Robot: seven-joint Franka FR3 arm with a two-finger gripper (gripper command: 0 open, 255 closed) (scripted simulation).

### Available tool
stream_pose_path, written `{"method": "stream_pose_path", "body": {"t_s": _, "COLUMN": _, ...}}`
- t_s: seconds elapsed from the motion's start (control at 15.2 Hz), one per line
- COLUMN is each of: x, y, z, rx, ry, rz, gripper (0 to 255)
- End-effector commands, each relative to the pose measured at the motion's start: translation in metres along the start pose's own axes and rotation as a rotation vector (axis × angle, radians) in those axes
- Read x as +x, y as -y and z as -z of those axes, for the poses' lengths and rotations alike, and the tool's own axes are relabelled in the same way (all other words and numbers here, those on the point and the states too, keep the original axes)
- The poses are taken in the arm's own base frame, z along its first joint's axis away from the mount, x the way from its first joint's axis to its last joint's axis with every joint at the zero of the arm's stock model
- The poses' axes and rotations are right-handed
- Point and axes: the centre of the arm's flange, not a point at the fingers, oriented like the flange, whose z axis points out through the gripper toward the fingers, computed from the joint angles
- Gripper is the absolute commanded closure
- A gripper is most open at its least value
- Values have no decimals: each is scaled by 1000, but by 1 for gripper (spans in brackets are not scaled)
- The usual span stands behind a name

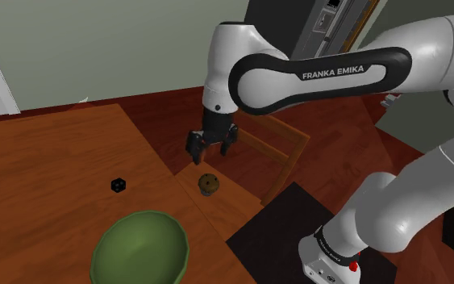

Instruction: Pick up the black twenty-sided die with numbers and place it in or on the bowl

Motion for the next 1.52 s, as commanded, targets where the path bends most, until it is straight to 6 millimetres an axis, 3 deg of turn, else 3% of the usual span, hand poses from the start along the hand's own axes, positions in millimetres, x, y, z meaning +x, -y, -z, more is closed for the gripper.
{"method": "stream_pose_path", "body": {"t_s": 0.0, "x": 9, "y": 25, "z": -7, "rx": 8, "ry": -3, "rz": 3, "gripper": 0}}
{"method": "stream_pose_path", "body": {"t_s": 1.06, "x": 70, "y": 213, "z": -53, "rx": 55, "ry": -33, "rz": 33, "gripper": 0}}
{"method": "stream_pose_path", "body": {"t_s": 1.45, "x": 71, "y": 215, "z": -85, "rx": 55, "ry": -33, "rz": 33, "gripper": 0}}
